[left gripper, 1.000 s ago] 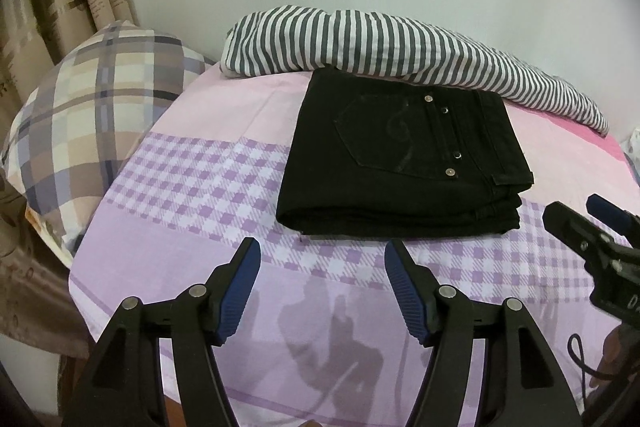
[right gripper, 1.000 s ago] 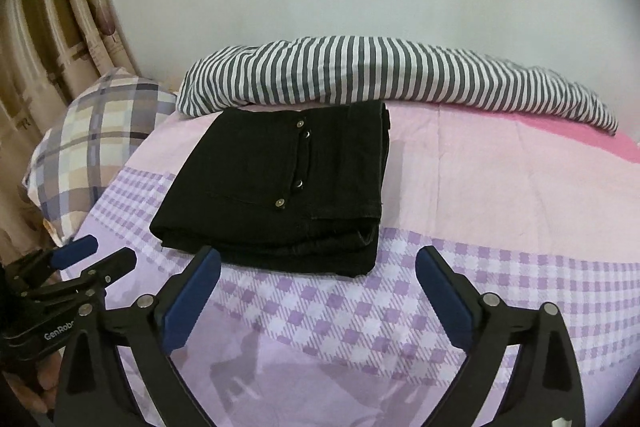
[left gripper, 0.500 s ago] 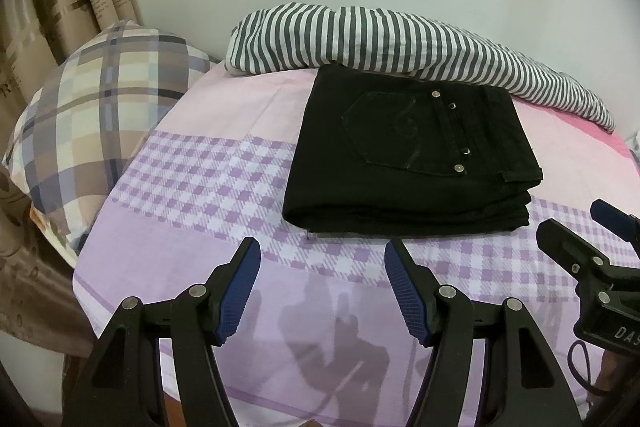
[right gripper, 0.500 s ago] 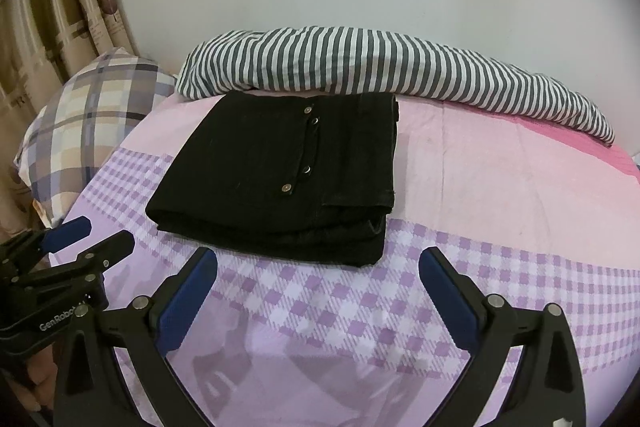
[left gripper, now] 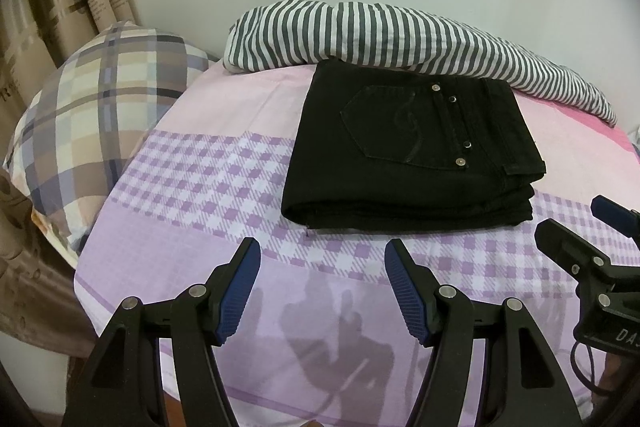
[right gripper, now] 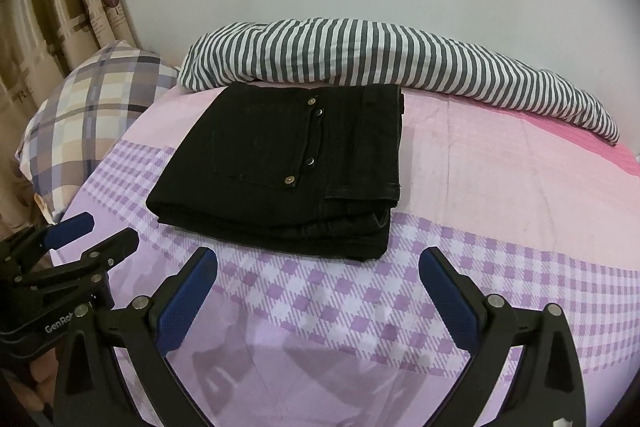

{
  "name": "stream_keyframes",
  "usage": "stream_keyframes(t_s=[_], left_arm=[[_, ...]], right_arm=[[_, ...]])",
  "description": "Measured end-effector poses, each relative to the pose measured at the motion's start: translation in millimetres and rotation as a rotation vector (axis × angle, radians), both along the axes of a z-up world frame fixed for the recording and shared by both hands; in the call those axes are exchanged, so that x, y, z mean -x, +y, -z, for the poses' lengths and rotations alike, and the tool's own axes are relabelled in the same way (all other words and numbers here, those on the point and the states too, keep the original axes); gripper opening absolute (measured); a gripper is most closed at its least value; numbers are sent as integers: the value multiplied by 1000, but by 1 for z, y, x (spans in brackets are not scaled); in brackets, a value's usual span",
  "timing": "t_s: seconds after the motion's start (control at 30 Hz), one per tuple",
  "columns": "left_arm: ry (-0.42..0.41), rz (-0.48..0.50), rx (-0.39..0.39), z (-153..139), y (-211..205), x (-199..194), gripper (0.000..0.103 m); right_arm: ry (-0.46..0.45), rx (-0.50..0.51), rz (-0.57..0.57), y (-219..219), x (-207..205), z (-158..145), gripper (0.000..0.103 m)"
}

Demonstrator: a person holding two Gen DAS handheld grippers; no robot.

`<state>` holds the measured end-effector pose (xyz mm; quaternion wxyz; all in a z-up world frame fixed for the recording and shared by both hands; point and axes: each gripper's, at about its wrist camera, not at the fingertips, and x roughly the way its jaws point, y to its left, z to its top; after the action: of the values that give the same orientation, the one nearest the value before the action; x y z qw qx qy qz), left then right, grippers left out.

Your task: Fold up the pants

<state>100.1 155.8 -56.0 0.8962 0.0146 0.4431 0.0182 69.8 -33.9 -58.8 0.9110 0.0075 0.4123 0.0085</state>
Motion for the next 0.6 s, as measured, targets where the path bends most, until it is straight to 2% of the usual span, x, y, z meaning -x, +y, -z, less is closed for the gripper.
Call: stream_keyframes(t_s=[0.6], left_arm=[[-12, 3, -31, -1, 3, -1, 65]], right_arm=[[9, 1, 6, -3, 2, 4, 100]])
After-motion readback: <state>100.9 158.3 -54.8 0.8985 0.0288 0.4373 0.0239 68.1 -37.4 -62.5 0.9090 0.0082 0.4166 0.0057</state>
